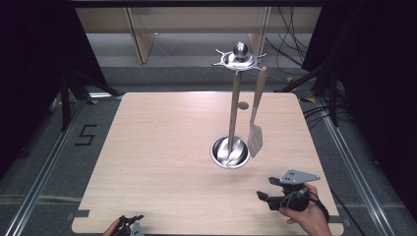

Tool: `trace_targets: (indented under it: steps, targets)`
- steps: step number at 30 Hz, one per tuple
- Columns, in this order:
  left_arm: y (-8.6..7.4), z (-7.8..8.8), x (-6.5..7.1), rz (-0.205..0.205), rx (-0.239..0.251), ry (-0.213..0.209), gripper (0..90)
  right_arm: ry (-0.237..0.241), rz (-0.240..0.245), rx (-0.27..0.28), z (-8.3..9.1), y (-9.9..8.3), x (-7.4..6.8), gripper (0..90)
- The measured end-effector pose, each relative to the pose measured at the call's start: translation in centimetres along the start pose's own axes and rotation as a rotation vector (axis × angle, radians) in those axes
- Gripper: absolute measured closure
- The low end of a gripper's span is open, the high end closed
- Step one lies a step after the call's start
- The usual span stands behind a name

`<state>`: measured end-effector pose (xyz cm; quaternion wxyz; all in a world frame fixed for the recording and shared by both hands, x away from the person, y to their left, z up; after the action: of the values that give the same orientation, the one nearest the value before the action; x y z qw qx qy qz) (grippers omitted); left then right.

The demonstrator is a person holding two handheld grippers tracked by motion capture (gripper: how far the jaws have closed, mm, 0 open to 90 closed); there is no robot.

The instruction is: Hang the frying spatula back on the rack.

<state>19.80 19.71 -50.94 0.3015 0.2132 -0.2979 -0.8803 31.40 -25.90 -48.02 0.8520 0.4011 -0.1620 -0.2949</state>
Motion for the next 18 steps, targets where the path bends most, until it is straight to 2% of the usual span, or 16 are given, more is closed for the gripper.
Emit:
trace_targets:
  steps: [1, 3, 5, 8, 9, 10, 11, 13, 14, 15, 18]
  targets:
    - [0.0, 0.0, 0.0, 0.0, 0.0, 0.0, 15.2, 0.007, -0.024, -0.013, 0.0, -0.1, -0.3, 30.2]
    - [0.0, 0.0, 0.0, 0.0, -0.001, 0.0, 15.2, 0.01, -0.012, -0.014, 0.0, -0.2, -0.2, 30.1]
    - [0.0, 0.0, 0.0, -0.001, 0.0, -0.001, 15.2, 0.019, -0.034, -0.02, 0.1, -0.3, -0.5, 29.9]
    - [0.0, 0.0, 0.0, -0.002, -0.001, 0.002, 15.2, 0.01, -0.029, -0.016, 0.0, -0.4, -0.9, 29.3]
    - [0.0, 0.0, 0.0, -0.002, -0.001, 0.002, 15.2, 0.011, 0.005, -0.01, 0.0, -0.5, -0.7, 29.2]
    - [0.0, 0.0, 0.0, -0.001, -0.002, 0.001, 15.2, 0.018, -0.022, -0.007, 0.0, -0.5, -1.0, 29.1]
    - [0.0, 0.0, 0.0, -0.001, -0.002, 0.001, 15.2, 0.02, 0.011, -0.009, 0.0, -0.6, -0.8, 29.1]
    - [0.0, 0.0, 0.0, -0.003, -0.002, 0.003, 15.2, 0.016, 0.001, -0.013, 0.1, -0.6, -0.9, 29.0]
    - [0.0, 0.0, 0.0, -0.002, -0.002, 0.002, 15.2, 0.008, -0.018, -0.013, 0.1, -0.8, -1.3, 28.9]
    - [0.0, 0.0, 0.0, -0.002, -0.002, 0.002, 15.2, 0.004, 0.001, -0.013, 0.1, -0.8, -1.1, 28.9]
    - [0.0, 0.0, 0.0, -0.003, -0.002, 0.003, 15.2, 0.011, 0.004, -0.015, 0.1, -1.0, -1.2, 28.8]
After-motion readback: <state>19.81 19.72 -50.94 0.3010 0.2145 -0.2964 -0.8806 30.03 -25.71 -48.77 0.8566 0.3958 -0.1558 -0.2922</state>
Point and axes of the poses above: each handheld gripper's, and its own axes: z roughly backward along the jaws, y roughly out of its top, x roughly to its right, the point moved 1 cm from there along -z, roughly forward along the jaws, and after that the axes turned 10 degrees about z, right-handed, at the moved point
